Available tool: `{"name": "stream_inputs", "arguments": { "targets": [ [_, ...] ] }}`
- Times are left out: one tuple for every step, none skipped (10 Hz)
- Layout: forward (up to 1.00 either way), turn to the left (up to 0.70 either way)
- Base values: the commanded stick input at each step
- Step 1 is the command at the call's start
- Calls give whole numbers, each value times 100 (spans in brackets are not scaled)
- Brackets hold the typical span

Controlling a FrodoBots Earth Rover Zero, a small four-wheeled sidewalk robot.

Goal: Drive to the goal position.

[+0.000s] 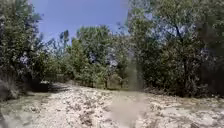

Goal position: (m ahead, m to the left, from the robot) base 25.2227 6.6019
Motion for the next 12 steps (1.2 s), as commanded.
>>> {"name": "stream_inputs", "arguments": {
  "targets": [
    [45,27],
    [45,27],
    [45,2],
    [45,2],
    [45,2],
    [45,2],
    [45,2],
    [45,2],
    [45,2],
    [45,2],
    [45,2],
    [45,2]
  ]
}}
